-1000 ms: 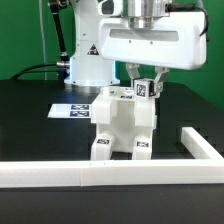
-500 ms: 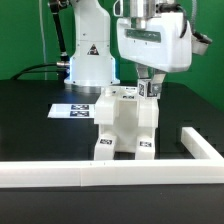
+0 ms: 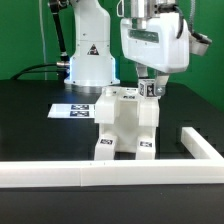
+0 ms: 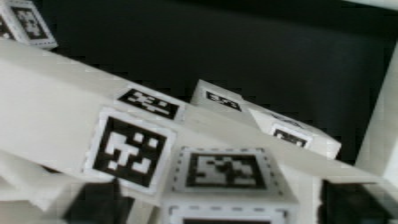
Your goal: Assemble chair
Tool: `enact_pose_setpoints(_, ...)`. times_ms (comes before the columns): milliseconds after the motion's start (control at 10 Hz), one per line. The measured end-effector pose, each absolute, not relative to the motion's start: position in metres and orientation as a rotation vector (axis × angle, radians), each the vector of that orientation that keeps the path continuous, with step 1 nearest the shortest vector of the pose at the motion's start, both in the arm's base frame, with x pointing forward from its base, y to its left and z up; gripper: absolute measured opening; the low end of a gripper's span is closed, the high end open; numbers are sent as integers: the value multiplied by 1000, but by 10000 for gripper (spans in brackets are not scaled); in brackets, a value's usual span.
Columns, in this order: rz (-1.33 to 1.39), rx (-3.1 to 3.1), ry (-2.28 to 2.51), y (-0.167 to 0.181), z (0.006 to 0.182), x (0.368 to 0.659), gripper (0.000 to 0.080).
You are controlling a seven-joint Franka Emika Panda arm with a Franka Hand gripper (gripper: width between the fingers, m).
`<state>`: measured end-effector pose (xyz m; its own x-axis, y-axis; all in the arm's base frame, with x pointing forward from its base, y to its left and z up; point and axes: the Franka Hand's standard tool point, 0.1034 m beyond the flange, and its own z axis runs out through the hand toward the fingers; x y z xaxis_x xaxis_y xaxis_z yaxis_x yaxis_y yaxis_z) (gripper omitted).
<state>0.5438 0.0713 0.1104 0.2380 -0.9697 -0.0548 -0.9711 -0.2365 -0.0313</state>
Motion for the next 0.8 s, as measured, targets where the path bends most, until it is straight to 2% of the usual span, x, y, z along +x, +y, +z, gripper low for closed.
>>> enact_pose_setpoints(800,-11,-2969,819,80,109,542,649)
